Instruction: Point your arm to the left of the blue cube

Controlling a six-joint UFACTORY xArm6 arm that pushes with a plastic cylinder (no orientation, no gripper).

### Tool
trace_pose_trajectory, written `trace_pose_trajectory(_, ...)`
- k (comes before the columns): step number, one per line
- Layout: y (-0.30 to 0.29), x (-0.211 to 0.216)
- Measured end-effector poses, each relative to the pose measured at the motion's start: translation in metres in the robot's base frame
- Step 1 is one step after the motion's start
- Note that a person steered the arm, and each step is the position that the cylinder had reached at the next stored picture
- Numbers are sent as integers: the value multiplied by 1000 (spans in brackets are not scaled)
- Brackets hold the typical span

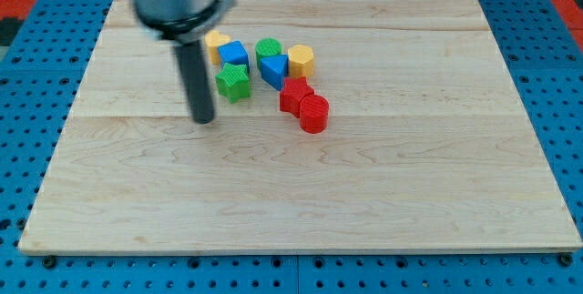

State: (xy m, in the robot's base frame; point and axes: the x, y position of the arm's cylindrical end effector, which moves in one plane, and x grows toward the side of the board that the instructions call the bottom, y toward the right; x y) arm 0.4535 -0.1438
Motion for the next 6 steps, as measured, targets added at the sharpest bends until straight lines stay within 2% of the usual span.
trace_pose_trajectory(1, -71, -67)
trace_pose_trajectory(2, -47, -132)
trace_pose_trajectory(3, -6, -163)
trace_pose_trajectory(5, 47, -78)
trace_pose_trajectory(6, 46, -87)
